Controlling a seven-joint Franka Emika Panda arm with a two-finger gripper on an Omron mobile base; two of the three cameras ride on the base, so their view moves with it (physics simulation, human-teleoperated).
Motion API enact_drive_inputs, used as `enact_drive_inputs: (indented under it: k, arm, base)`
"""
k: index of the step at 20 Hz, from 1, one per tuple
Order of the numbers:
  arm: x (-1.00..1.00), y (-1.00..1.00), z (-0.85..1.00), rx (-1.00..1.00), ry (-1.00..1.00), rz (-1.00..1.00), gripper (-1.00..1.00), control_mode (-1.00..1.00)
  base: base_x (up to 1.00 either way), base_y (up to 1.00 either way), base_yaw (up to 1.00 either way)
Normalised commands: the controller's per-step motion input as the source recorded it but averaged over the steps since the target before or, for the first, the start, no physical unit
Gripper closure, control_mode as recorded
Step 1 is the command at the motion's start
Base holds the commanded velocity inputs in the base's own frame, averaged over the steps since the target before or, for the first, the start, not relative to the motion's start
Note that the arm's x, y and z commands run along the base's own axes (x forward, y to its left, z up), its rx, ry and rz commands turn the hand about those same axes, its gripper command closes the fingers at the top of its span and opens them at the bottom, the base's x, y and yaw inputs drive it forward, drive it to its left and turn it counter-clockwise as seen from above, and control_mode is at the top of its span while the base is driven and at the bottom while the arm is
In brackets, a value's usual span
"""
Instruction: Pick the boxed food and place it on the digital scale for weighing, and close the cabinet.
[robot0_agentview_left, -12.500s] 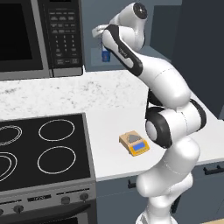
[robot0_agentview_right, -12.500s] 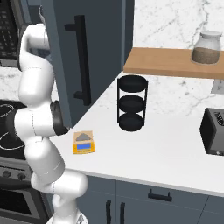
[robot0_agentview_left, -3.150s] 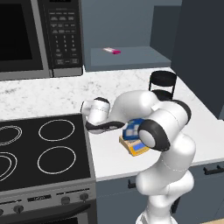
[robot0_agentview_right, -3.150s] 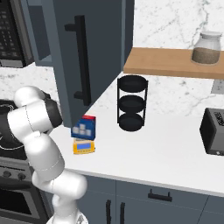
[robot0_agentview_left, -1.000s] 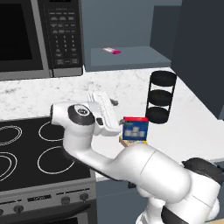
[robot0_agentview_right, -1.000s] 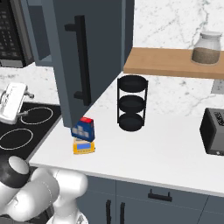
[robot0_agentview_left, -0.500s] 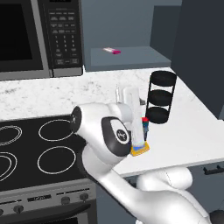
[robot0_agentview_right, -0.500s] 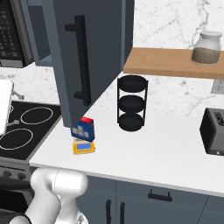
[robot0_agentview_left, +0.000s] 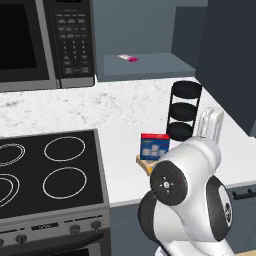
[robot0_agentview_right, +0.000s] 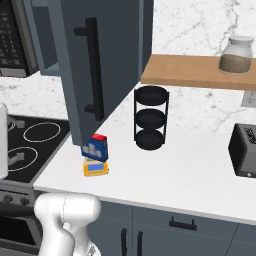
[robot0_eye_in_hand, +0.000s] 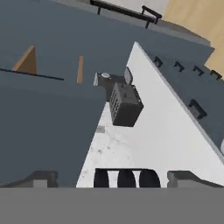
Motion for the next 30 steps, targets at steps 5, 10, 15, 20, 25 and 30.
enact_drive_inputs:
  k: [5,10,15,20,25,30]
  arm:
    - [-1.0,-0.73,0.0,0.1,-0.5,0.08,-1.0,-1.0]
    - [-0.66,-0.92,0.0,0.21,-0.44,0.14,-1.0,-1.0]
    - [-0.02,-1.0,-0.21,0.25,-0.38,0.37,-1.0,-1.0]
    - [-0.01,-1.0,-0.51,0.2,-0.53,0.51,-1.0,-1.0]
    - [0.05,-0.82,-0.79,0.05,-0.7,0.57,-1.0,-1.0]
    - [0.52,-0.23,-0.87,0.02,-0.79,0.48,-1.0,-1.0]
  base:
    - [0.0,0.0,0.0]
    - [0.0,0.0,0.0]
    - [0.0,0.0,0.0]
    - [0.0,0.0,0.0]
    - [0.0,0.0,0.0]
    - [0.0,0.0,0.0]
